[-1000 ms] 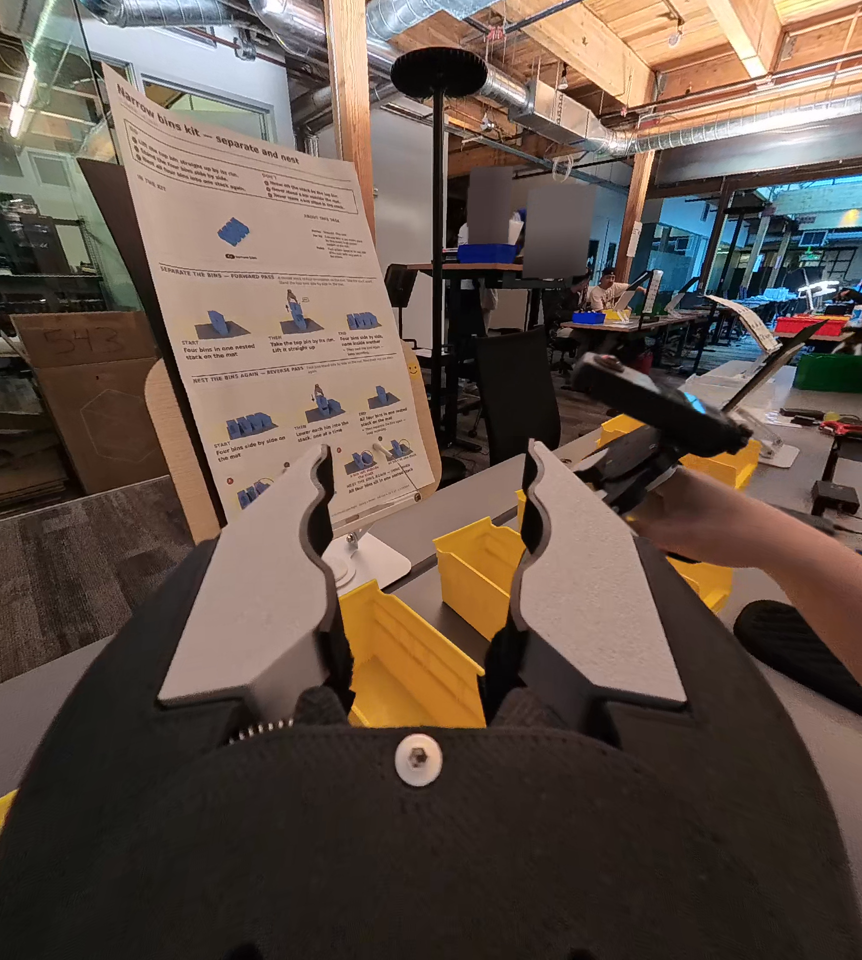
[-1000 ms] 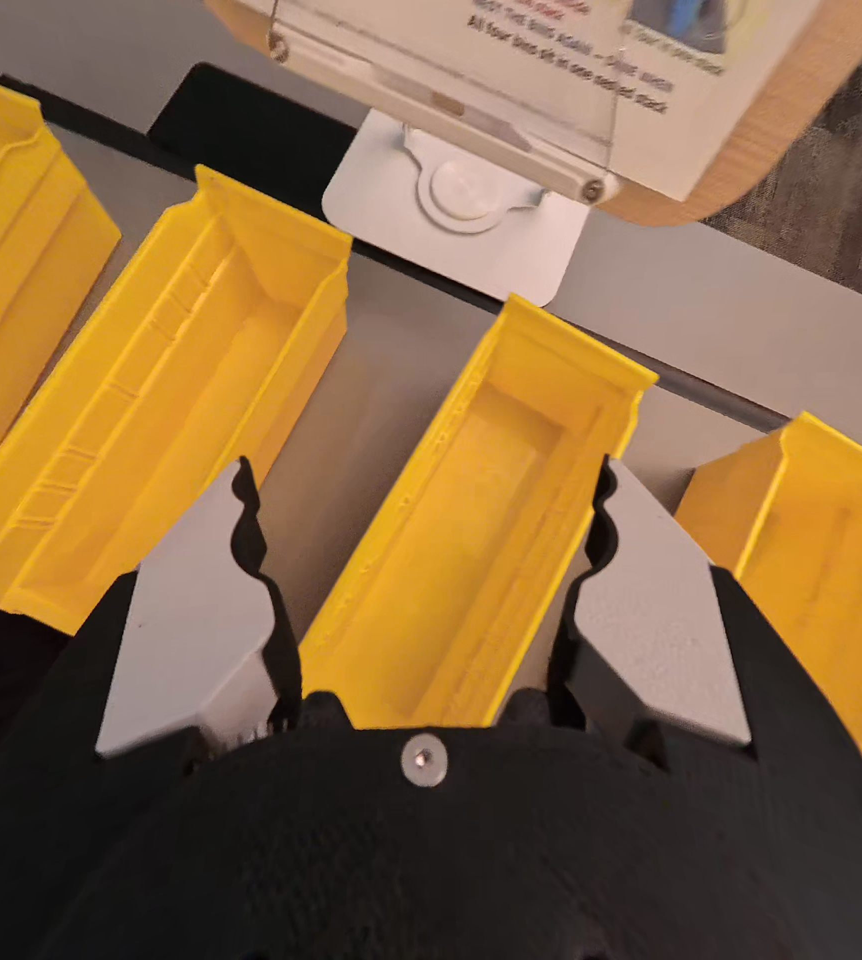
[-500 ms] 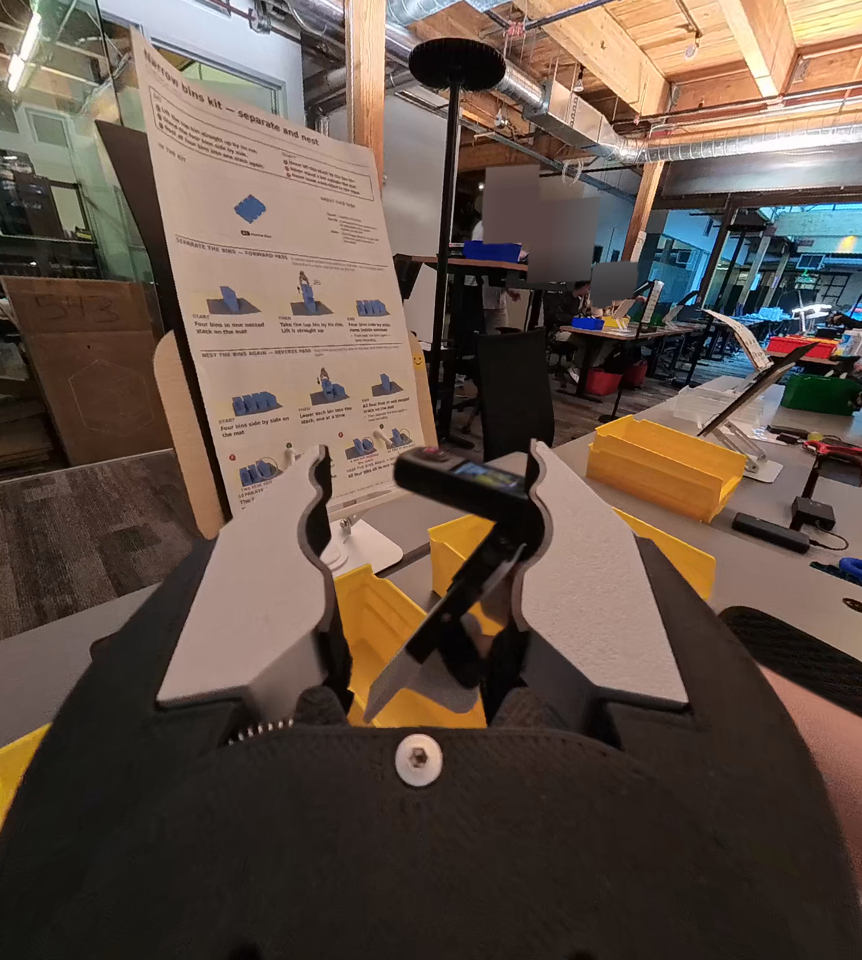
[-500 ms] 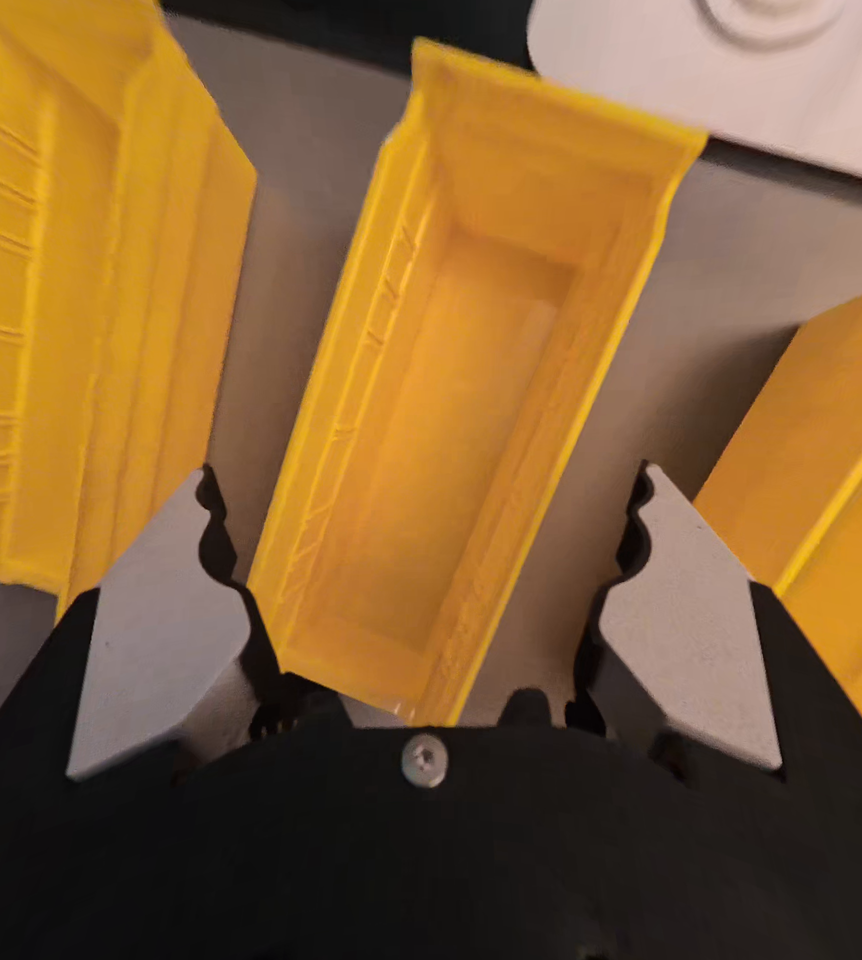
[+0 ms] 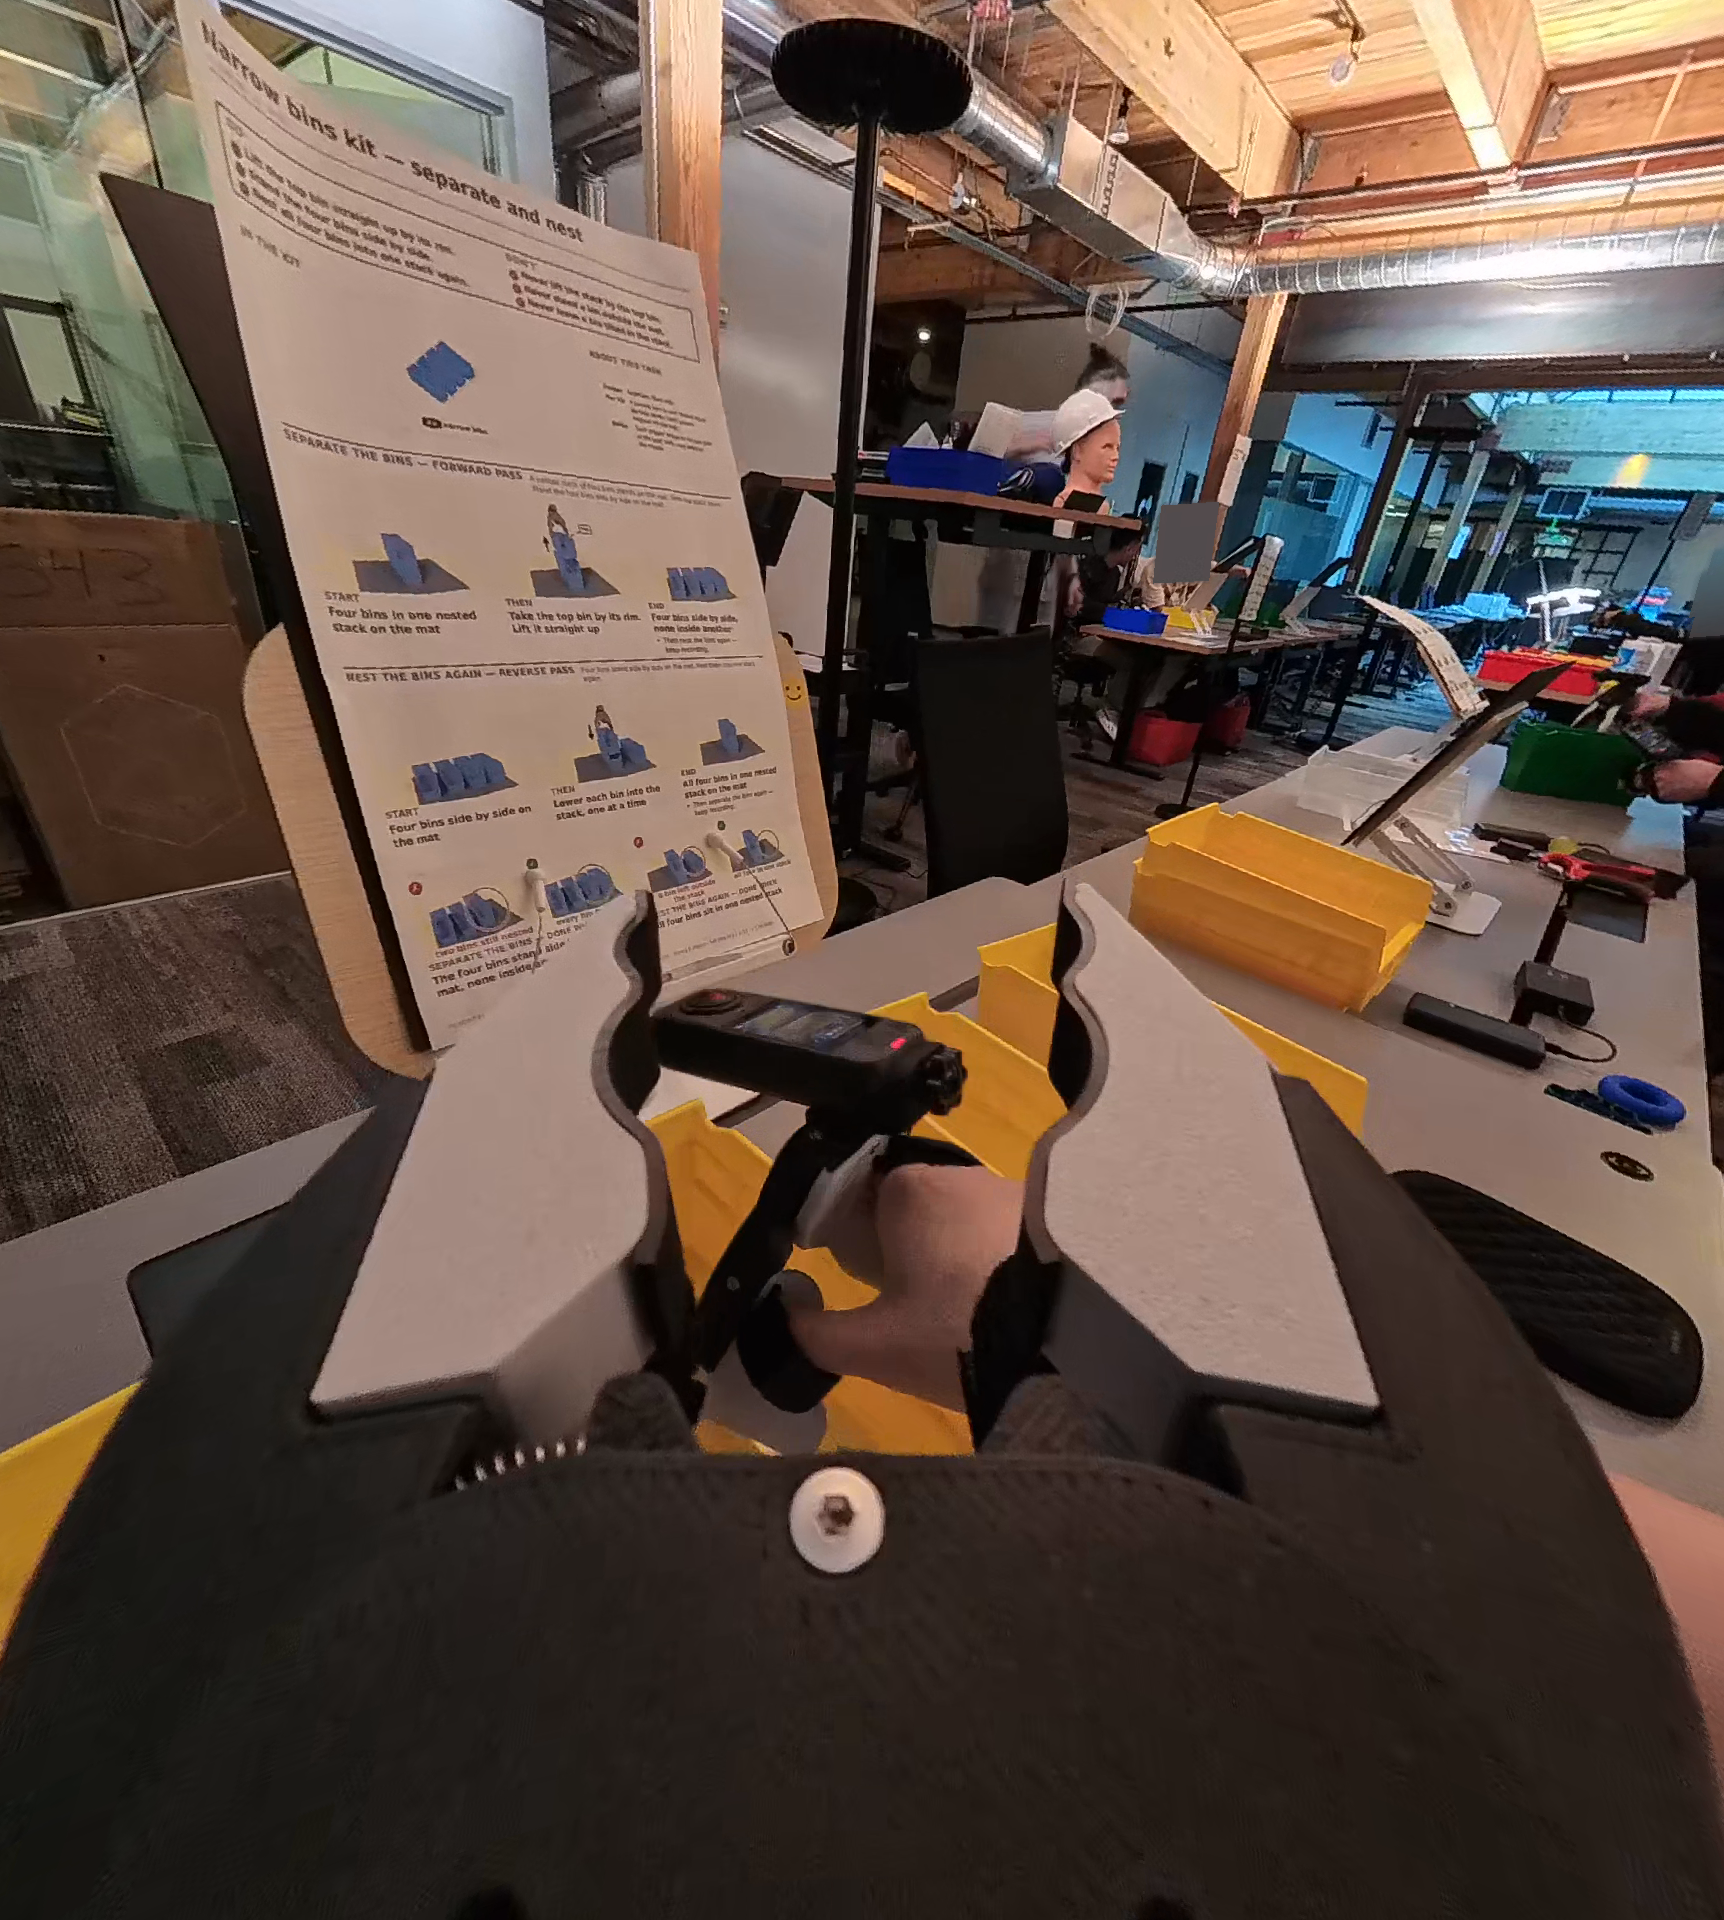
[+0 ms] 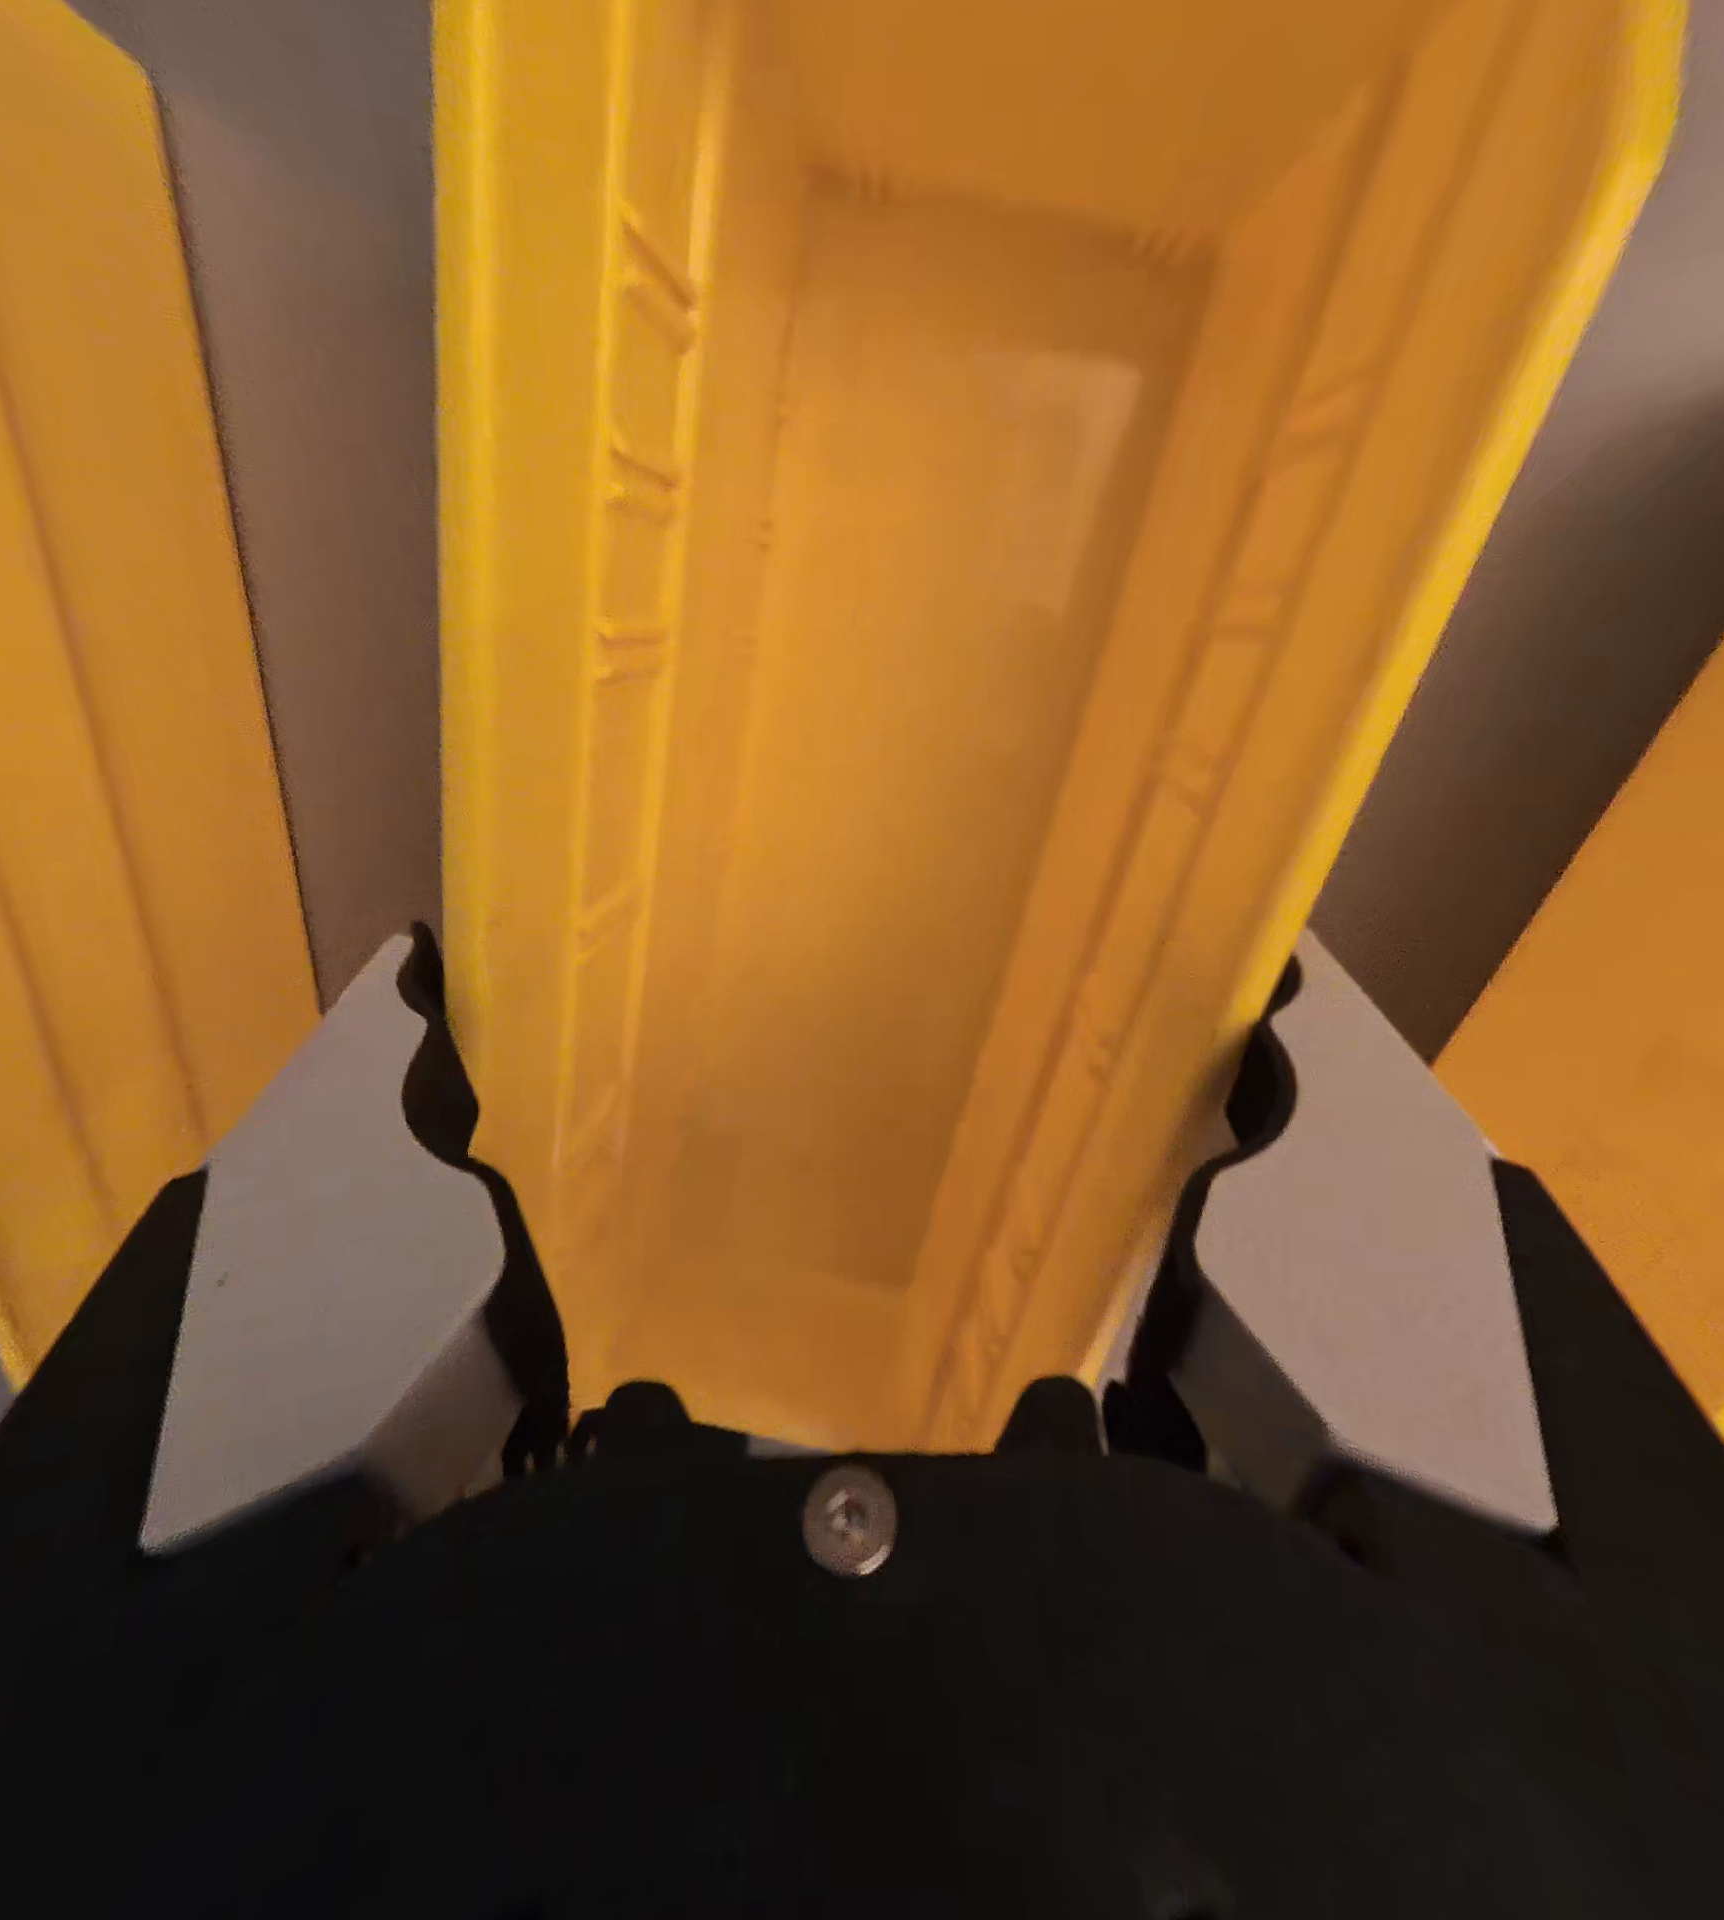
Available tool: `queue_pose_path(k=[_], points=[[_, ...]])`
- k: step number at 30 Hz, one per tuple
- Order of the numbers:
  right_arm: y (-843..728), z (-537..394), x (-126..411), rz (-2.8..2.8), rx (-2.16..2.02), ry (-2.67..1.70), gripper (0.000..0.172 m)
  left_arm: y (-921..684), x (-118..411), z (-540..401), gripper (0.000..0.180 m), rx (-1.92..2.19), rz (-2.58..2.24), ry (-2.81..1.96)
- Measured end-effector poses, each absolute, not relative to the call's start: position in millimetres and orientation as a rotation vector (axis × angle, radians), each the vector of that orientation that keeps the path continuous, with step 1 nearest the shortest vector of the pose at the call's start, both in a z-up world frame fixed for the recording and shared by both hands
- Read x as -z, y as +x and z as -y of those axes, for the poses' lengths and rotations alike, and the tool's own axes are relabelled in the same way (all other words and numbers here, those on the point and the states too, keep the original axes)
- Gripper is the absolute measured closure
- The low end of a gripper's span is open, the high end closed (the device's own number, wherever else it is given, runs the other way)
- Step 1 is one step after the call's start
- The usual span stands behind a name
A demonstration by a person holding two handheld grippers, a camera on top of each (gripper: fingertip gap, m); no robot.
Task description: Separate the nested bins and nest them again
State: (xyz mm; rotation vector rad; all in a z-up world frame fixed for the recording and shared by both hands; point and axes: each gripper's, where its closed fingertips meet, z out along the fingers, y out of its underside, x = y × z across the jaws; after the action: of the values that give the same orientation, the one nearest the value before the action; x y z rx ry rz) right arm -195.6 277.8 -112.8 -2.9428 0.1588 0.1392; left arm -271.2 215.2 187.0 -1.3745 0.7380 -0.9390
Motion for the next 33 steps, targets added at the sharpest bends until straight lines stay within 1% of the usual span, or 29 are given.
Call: queue_pose_path(k=[2,6,10,15,20,24,28,33], points=[[-196.1,-276.4,109.9,-0.14,-0.145,-2.961,0.036,-271.5,-187.8,-215.1,0.105,0.95,-0.734,-1.372],[-194.6,-268.5,107.8,-0.124,-0.15,-3.027,0.048,-269.0,-187.0,-214.3,0.106,0.966,-0.743,-1.373],[-193.5,-267.1,99.5,-0.084,-0.166,-3.037,0.055,-268.8,-185.1,-213.1,0.105,0.964,-0.754,-1.382],[-186.8,-261.9,65.5,-0.045,-0.224,-3.03,0.053,-272.0,-188.9,-209.0,0.105,0.981,-0.749,-1.364],[-163.3,-257.5,-2.3,-0.035,-0.337,-2.937,0.052,-272.3,-192.6,-203.4,0.106,1.002,-0.757,-1.342],[-113.8,-249.6,-43.7,-0.103,-0.29,-2.869,0.051,-270.2,-192.9,-201.0,0.105,1.01,-0.767,-1.34],[-58.2,-237.7,-42.3,-0.231,-0.21,-2.872,0.051,-266.2,-192.0,-199.9,0.105,1.011,-0.778,-1.345],[-22.4,-225.9,-5.8,-0.322,-0.218,-2.922,0.051,-259.5,-189.6,-199.3,0.105,1.0,-0.798,-1.358]])
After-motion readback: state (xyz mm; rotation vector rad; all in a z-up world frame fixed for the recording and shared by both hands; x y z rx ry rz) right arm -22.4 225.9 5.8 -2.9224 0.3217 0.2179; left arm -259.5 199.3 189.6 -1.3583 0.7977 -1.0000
